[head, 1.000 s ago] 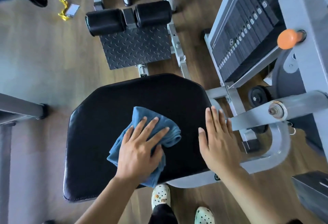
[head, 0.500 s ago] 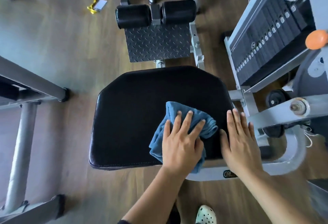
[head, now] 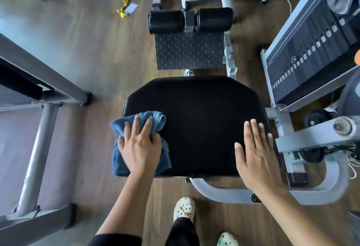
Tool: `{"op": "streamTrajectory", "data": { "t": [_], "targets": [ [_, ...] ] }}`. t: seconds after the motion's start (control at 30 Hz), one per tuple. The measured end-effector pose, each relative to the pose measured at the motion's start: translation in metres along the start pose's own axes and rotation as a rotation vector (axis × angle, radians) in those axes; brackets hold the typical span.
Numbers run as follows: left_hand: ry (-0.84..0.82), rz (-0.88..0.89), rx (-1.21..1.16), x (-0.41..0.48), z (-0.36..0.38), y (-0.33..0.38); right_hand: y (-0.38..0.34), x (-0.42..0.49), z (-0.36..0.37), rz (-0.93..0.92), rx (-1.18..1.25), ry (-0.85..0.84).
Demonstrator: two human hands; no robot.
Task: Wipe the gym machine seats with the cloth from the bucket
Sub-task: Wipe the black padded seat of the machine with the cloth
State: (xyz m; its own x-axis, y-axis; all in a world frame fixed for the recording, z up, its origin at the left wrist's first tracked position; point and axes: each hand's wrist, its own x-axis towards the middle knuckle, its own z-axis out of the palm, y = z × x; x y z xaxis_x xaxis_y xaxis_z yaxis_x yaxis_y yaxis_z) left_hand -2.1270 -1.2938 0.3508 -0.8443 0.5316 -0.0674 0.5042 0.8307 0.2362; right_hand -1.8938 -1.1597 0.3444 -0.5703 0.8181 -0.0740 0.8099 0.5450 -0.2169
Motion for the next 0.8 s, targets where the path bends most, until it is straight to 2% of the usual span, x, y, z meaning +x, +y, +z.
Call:
{"op": "streamTrajectory", "data": {
  "t": [0.07, 0.13, 0.23, 0.3, 0.37, 0.5, 0.6, 0.7, 0.8],
  "targets": [
    [-0.045, 0.088, 0.027, 0.008, 0.007, 0.026, -0.012, 0.006, 0.003, -0.033, 0.013, 0.004],
    [-0.059, 0.281, 0.047, 0.003, 0.015, 0.041, -0.024, 0.013, 0.006, -0.050, 0.023, 0.020],
    [-0.052, 0.471, 0.058, -0.009, 0.012, 0.018, -0.037, 0.024, 0.008, -0.066, 0.027, 0.025],
    [-0.022, 0.427, 0.054, -0.005, 0.005, -0.007, -0.040, 0.029, 0.009, -0.072, 0.023, 0.021],
    [0.008, 0.293, 0.057, 0.010, 0.001, -0.019, -0.039, 0.033, 0.010, -0.081, 0.011, 0.011],
    [-0.018, 0.140, 0.042, 0.049, 0.013, 0.014, -0.035, 0.037, 0.012, -0.082, 0.004, -0.005],
    [-0.067, 0.274, 0.044, 0.057, 0.023, 0.037, -0.036, 0.041, 0.015, -0.053, 0.014, -0.010],
    [-0.050, 0.449, 0.058, 0.046, 0.018, 0.021, -0.037, 0.044, 0.018, -0.040, 0.023, -0.025],
    [-0.043, 0.367, 0.092, 0.042, 0.011, 0.000, -0.036, 0.044, 0.019, -0.034, 0.020, -0.036]
  ]
}}
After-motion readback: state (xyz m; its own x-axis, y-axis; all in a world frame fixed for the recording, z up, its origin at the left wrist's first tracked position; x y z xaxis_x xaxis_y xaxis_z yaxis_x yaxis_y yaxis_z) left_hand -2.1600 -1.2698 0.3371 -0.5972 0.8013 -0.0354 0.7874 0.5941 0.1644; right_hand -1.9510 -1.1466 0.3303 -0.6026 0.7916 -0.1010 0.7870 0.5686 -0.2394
